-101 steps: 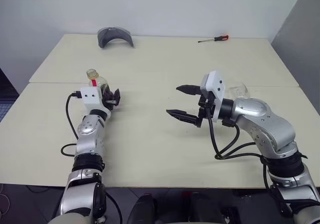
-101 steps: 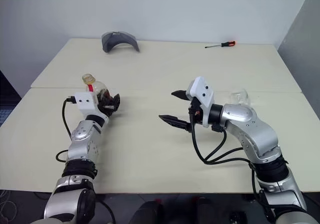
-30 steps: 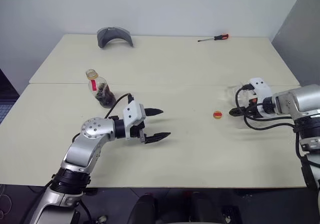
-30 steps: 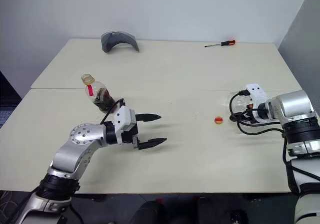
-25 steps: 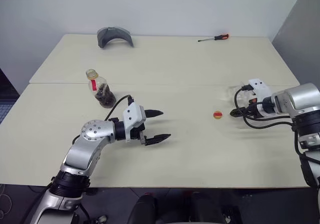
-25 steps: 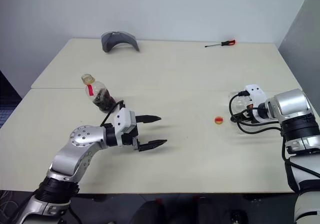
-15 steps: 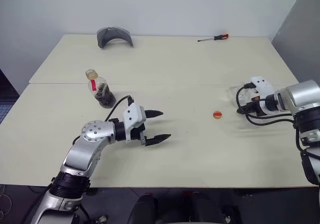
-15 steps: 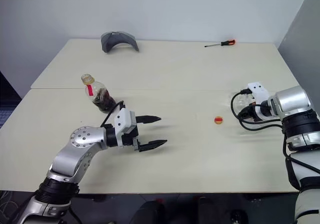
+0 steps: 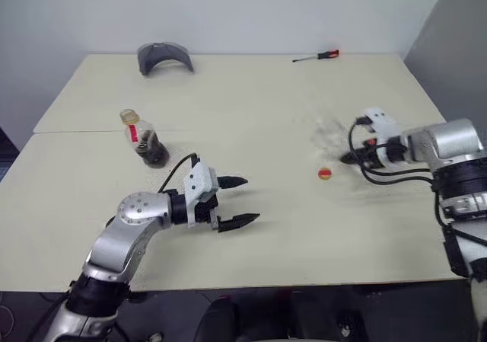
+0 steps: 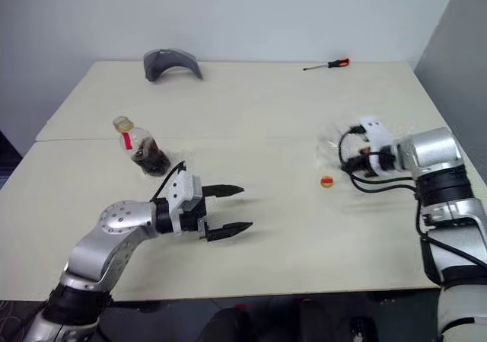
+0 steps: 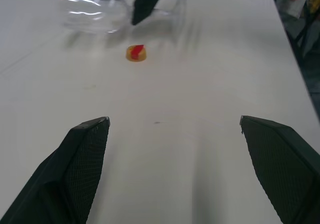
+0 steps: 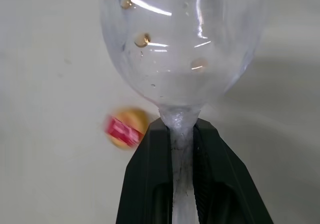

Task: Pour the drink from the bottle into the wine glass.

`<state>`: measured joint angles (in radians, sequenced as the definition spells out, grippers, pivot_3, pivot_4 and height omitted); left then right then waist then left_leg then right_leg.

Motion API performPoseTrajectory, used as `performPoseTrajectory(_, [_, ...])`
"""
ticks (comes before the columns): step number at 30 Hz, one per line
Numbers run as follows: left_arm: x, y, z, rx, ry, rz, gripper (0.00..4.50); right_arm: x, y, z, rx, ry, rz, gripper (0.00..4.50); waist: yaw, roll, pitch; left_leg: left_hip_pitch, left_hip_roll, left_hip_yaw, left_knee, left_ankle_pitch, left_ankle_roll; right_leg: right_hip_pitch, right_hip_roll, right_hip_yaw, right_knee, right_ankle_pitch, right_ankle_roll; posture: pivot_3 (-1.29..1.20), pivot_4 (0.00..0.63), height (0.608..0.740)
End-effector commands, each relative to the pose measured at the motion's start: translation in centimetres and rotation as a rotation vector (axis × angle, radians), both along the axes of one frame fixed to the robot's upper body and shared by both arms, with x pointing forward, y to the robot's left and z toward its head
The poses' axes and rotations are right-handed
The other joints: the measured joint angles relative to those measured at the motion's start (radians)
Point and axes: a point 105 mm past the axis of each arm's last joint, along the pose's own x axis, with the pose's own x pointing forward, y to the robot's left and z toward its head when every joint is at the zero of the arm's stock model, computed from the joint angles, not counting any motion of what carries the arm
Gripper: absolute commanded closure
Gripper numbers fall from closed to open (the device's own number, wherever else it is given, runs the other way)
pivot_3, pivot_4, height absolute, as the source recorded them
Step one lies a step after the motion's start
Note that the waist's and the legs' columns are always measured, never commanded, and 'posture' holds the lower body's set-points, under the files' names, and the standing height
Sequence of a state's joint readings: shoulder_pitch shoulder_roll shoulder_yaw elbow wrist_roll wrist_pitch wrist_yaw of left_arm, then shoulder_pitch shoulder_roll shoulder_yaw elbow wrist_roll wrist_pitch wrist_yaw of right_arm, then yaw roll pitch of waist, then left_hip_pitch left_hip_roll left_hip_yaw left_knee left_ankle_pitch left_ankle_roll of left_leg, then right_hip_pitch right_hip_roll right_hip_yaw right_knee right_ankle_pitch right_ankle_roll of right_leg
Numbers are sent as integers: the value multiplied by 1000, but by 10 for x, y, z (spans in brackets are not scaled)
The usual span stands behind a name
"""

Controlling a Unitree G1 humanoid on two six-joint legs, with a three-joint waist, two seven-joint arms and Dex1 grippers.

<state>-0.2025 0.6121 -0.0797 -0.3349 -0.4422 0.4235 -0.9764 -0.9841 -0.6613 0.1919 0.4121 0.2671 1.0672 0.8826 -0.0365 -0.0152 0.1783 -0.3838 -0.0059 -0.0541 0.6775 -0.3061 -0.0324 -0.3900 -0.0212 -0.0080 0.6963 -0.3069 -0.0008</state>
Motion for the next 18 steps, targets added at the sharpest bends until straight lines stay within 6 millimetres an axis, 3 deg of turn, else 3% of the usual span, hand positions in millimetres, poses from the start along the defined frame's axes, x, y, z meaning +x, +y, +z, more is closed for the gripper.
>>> performPoseTrajectory(1, [-4,4,19,-58,-28,80,0,3,32,45,62,-280,146,4284,5,0,0,0,0,0,0,0,0,0,0,0,0,0,0,0,150,740])
performPoseTrajectory(4, [-14,11,16,-95,-2,207,0,1,79,62,285,-457,187,4284,4,0,0,0,0,-2,1,0,0,1,0,-1,0,0,0,0,150,740])
performPoseTrajectory(9, [-12,40,12,-152,-5,532,0,-8,123,69,440,-709,192,4284,13,-1,0,0,0,-2,1,0,-1,1,0,-1,0,0,0,0,150,740])
performPoseTrajectory(12, [-19,51,12,-134,-52,618,0,-8,135,65,505,-758,160,4284,15,-1,0,0,0,-2,2,0,-1,1,0,-1,1,0,0,0,150,740])
performPoseTrajectory(16, [-30,83,7,-123,-107,857,0,0,149,44,569,-844,65,4284,9,-1,0,2,0,-1,1,0,-1,2,0,0,0,0,0,0,150,740])
performPoseTrajectory(18, [-35,80,4,-120,-108,857,0,4,153,36,578,-865,32,4284,7,-1,0,3,0,0,0,0,-1,2,0,0,1,0,0,0,150,740])
